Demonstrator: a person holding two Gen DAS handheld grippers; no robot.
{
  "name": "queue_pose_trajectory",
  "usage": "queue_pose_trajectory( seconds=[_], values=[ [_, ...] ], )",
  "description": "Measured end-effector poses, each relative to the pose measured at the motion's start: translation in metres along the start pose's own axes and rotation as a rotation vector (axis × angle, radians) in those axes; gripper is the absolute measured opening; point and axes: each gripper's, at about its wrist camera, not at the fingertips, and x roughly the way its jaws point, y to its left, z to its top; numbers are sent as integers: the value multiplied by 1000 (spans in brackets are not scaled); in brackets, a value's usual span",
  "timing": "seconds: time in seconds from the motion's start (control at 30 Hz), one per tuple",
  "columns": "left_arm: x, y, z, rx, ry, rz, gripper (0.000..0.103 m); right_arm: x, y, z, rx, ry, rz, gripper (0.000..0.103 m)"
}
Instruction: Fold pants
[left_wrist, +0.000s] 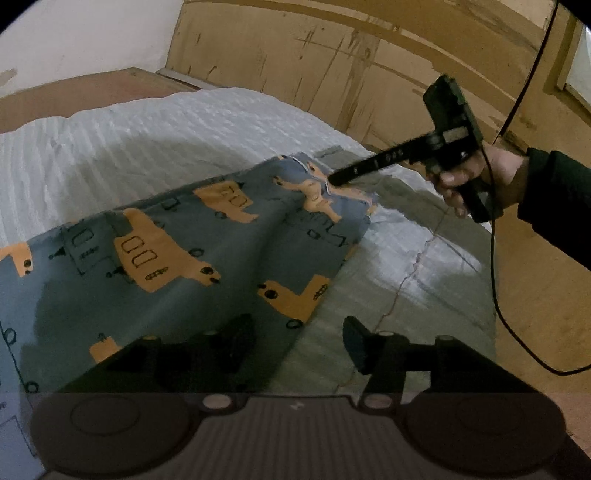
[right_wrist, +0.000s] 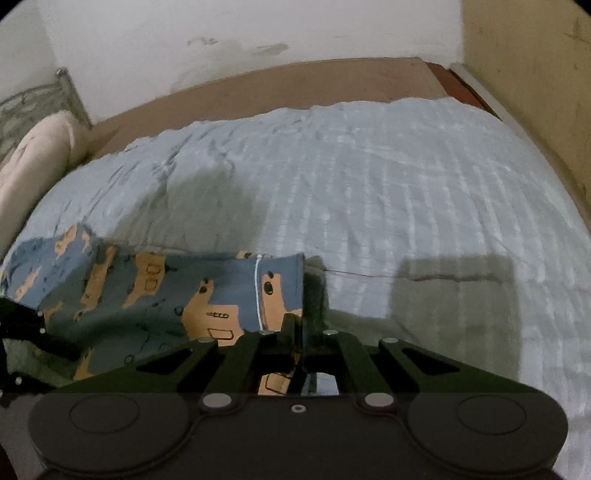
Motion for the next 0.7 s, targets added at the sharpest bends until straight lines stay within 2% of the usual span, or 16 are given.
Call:
queue_pose_trajectory(
  seconds=[0.1,0.17,0.23,0.27,0.33,0.43,0.5,0.53,0.6,0.7],
  values=[
    [-3,2,0,-1,6,4,59,9,0,-7,1,40,-16,3],
    [-4,3,-2,6,16,9,59,-1,5,-7,8,1,-19,14],
    [-2,3,-4,9,30,14,60,-14,12,-4,6,-45,7,19],
    [-1,2,-5,7,33,9,61,-19,19,-4,-12,-55,15,23],
    [2,-3,-7,14,47,-25,74,-25,36,-7,-68,-49,51,27],
    [-2,-15,-8,72,47,-34,78,-16,58,-16,-160,22,77,33],
    [-12,-15,-7,65,24,-46,78,-2,66,-24,-233,110,3,33],
    [-19,-12,-7,57,2,-50,78,0,66,-23,-235,110,-14,34],
    [-27,-4,-7,40,-31,-27,78,-9,68,-16,-194,43,51,35],
    [-38,17,-9,-30,-44,39,78,-7,84,2,-164,-38,169,43]
  ],
)
